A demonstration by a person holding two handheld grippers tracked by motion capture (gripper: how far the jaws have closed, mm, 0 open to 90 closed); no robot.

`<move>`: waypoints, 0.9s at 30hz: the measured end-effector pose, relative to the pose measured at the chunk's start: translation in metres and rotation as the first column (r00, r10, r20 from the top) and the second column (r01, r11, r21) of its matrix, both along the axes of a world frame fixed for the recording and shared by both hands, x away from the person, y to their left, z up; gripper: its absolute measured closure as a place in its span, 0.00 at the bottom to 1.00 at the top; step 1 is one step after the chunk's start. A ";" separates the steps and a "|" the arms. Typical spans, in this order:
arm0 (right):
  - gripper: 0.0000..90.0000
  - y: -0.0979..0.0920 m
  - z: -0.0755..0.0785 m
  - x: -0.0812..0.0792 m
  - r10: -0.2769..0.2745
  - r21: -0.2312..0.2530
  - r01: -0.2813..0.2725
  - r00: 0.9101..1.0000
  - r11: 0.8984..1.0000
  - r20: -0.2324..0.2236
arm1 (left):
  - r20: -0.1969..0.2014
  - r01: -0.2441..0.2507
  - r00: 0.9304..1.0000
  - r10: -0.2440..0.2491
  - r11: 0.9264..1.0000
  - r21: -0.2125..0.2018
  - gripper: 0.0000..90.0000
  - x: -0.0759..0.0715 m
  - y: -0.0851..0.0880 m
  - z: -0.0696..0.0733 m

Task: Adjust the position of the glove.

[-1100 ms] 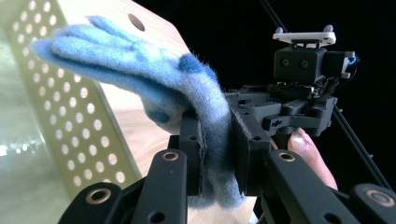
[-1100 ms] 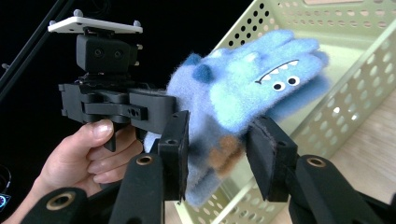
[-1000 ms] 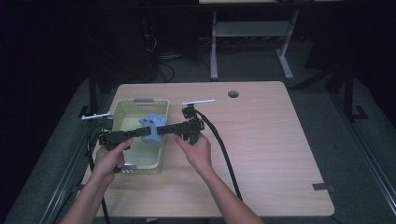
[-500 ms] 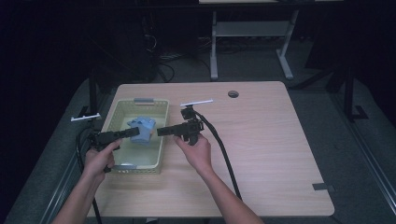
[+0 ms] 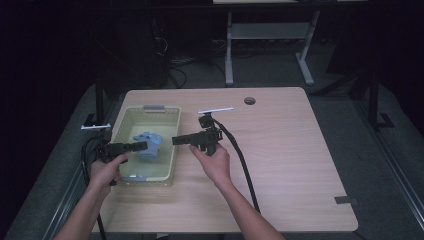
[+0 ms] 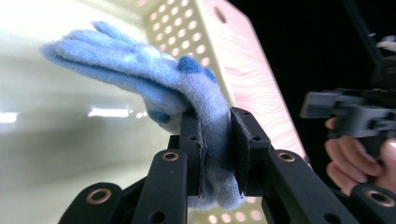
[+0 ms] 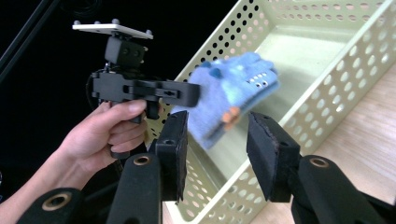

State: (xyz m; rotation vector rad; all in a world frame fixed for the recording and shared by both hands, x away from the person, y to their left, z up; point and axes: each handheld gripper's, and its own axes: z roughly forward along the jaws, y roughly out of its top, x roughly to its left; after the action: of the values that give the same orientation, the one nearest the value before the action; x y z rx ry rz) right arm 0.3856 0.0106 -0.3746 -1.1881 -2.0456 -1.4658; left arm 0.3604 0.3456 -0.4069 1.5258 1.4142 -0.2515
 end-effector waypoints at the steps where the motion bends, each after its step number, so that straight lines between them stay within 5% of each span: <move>1: 0.64 0.001 0.000 0.000 0.003 -0.003 -0.003 1.000 1.000 -0.004 | -0.012 -0.001 1.000 0.002 1.000 0.020 0.84 0.001 0.000 -0.001; 7: 0.64 0.004 -0.003 -0.001 0.019 -0.023 -0.019 1.000 1.000 0.000 | -0.074 -0.019 0.997 0.029 0.990 0.136 0.83 0.005 -0.002 -0.005; 10: 0.64 0.004 -0.003 -0.001 0.020 -0.027 -0.020 1.000 0.999 0.000 | -0.089 -0.010 0.995 0.034 0.967 0.254 0.83 0.009 -0.007 -0.002; 12: 0.64 0.004 -0.003 -0.001 0.019 -0.034 -0.019 1.000 0.999 0.002 | -0.130 -0.012 0.990 0.049 0.963 0.268 0.83 0.011 -0.010 -0.002; 16: 0.63 0.002 -0.003 -0.002 0.024 -0.034 -0.024 1.000 0.999 -0.001 | -0.171 0.030 0.985 0.031 0.939 0.344 0.82 0.019 -0.013 -0.005; 21: 0.63 0.000 -0.003 -0.003 0.025 -0.037 -0.024 1.000 0.999 0.013 | -0.215 0.067 0.976 0.036 0.889 0.452 0.79 0.026 -0.018 -0.008; 23: 0.63 -0.002 -0.003 -0.004 0.025 -0.036 -0.025 1.000 0.999 0.008 | -0.233 0.063 0.971 0.051 0.887 0.458 0.77 0.028 -0.020 -0.010; 27: 0.63 -0.005 -0.003 -0.005 0.019 -0.038 -0.018 1.000 0.999 0.013 | -0.240 0.054 0.968 0.079 0.864 0.501 0.65 0.029 -0.020 -0.010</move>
State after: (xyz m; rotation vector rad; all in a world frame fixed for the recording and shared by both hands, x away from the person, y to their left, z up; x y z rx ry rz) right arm 0.3810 0.0059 -0.3780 -1.1735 -2.0962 -1.4365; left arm 0.3894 0.3257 -0.4167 1.9629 1.7907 -0.0652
